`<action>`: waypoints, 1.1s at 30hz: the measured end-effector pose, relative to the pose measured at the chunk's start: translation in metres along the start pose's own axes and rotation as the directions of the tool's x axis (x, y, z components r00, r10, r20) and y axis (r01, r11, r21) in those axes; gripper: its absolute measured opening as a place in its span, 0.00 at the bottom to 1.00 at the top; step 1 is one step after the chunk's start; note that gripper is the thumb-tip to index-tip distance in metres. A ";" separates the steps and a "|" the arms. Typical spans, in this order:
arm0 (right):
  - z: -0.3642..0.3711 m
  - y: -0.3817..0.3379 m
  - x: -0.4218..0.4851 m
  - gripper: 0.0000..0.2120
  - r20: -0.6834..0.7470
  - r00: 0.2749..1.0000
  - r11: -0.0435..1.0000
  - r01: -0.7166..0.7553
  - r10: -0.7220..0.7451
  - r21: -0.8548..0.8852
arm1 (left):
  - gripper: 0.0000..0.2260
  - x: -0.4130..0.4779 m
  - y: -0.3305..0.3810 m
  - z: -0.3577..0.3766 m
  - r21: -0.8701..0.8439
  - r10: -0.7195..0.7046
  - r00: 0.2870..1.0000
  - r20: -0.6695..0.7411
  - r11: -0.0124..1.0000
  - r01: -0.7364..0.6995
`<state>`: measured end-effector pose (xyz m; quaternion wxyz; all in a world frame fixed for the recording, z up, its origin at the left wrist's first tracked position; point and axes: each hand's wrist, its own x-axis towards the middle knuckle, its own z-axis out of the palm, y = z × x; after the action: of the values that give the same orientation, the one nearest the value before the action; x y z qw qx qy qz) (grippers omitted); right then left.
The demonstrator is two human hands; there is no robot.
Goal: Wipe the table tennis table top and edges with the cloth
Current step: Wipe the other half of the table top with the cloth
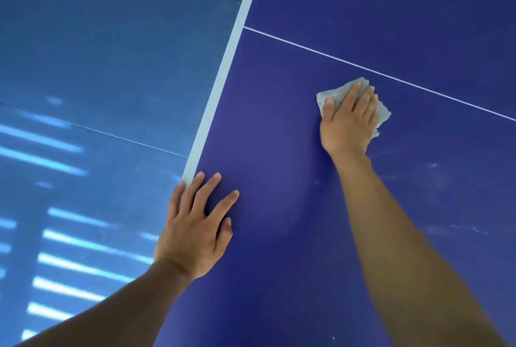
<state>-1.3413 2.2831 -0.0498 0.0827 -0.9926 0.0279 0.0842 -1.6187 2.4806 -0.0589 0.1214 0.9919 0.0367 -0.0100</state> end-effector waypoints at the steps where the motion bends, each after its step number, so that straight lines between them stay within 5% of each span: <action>1: 0.003 -0.011 -0.003 0.34 -0.012 1.000 1.000 -0.012 0.012 -0.009 | 0.22 -0.001 0.000 0.000 0.010 -0.002 1.000 0.005 1.000 0.002; 3: 0.009 -0.046 -0.005 0.33 -0.014 0.999 0.999 0.052 -0.053 -0.004 | 0.22 0.000 -0.001 0.002 0.018 0.011 1.000 0.003 1.000 -0.011; 5: 0.017 -0.087 -0.008 0.33 0.009 0.963 0.962 0.271 -0.271 -0.037 | 0.22 0.002 -0.002 0.003 0.020 0.021 1.000 -0.004 1.000 -0.021; 8: 0.025 -0.133 -0.010 0.32 0.089 0.771 0.767 0.636 -0.630 -0.087 | 0.22 0.002 0.000 0.003 0.028 0.014 1.000 -0.005 1.000 -0.013; 11: 0.021 -0.124 0.010 0.31 0.146 0.652 0.649 0.757 -0.744 -0.079 | 0.22 0.003 0.000 0.002 0.025 0.006 1.000 -0.004 1.000 -0.006; 13: 0.014 -0.092 0.031 0.31 0.111 0.734 0.732 0.678 -0.670 -0.066 | 0.22 0.003 0.000 0.002 0.032 0.007 1.000 0.004 0.999 -0.007; 17: -0.002 0.007 0.042 0.32 0.012 0.975 0.975 0.224 -0.224 0.004 | 0.23 0.002 0.001 0.002 0.038 -0.001 1.000 0.020 0.999 0.000; 21: -0.008 0.089 -0.003 0.33 -0.042 0.994 0.993 -0.094 0.097 0.075 | 0.23 0.002 0.003 0.000 0.037 -0.006 1.000 0.021 0.999 0.005; 25: 0.005 0.101 -0.064 0.33 -0.066 0.984 0.984 -0.158 0.163 0.078 | 0.24 0.001 0.002 0.001 0.047 -0.013 0.998 0.056 0.999 0.010; 29: 0.012 0.048 -0.103 0.32 0.022 0.971 0.970 0.235 -0.237 0.062 | 0.24 0.001 0.002 0.000 0.055 -0.002 0.997 0.077 0.998 -0.002; 33: 0.030 0.023 -0.184 0.31 0.095 0.753 0.755 0.656 -0.652 -0.018 | 0.24 0.002 0.002 -0.002 0.042 -0.009 0.997 0.071 0.999 0.006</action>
<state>-1.5288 2.2732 -0.0511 0.0833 -0.9372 -0.3261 0.0916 -1.6168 2.4793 -0.0563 0.1020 0.9931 0.0356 -0.0466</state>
